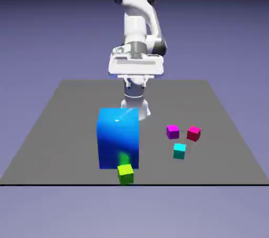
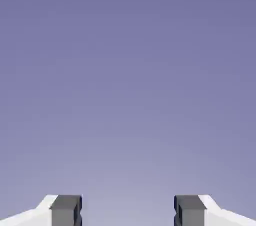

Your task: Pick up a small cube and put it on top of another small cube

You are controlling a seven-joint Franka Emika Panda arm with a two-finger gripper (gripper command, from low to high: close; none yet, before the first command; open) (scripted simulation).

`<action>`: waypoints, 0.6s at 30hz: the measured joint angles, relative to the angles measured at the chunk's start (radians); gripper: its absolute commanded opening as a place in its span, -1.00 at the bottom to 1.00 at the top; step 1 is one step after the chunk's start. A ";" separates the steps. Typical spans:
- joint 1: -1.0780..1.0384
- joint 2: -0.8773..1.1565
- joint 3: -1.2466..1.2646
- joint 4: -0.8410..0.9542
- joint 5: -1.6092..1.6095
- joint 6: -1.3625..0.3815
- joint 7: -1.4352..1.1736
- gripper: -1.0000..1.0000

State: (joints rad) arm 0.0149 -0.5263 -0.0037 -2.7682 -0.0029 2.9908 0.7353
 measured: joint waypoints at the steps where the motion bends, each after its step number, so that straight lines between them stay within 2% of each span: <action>1: 0.002 0.036 -0.003 0.035 -0.002 -0.038 -0.005 0.00; 18: 0.043 0.652 -0.056 0.623 -0.043 -0.689 -0.086 0.00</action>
State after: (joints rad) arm 0.0583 0.1261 -0.0593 -2.1449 -0.0459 2.3019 0.6493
